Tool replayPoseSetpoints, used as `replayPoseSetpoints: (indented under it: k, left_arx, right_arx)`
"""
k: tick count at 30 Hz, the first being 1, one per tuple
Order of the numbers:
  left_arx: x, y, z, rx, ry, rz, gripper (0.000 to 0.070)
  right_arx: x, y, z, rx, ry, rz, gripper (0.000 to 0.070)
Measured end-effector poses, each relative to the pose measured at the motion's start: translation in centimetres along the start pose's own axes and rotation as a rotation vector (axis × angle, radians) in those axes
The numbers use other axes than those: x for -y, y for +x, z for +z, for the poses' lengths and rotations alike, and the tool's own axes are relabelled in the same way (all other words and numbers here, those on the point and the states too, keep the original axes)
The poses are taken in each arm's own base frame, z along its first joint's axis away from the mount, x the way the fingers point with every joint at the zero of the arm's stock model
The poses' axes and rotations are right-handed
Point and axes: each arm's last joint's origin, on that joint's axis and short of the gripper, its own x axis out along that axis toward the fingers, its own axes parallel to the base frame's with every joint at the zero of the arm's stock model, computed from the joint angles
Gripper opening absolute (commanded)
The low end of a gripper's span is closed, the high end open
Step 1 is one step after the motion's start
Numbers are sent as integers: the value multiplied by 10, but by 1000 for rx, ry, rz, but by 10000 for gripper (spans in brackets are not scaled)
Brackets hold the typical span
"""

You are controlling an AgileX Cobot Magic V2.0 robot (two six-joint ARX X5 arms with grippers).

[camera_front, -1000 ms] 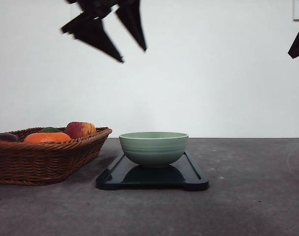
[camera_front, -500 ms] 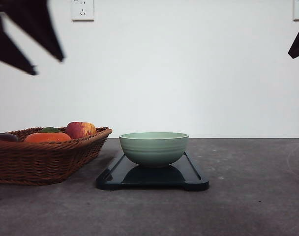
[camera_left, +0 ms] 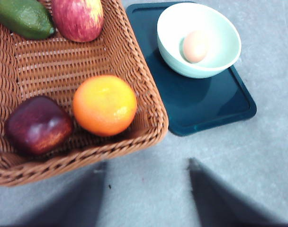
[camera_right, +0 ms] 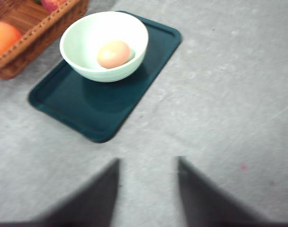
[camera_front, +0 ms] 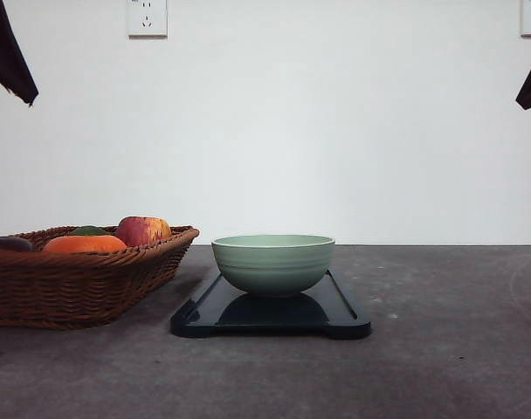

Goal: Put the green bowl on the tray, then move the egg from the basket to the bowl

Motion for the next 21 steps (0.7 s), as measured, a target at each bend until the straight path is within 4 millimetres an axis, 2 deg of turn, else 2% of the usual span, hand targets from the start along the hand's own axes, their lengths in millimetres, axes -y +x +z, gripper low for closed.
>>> replayPoseSetpoints:
  k: [21]
  left_arx:
    - [-3,-2,-1,4,-4,10,0]
  right_arx:
    - [0,0,0,0,0,2,16]
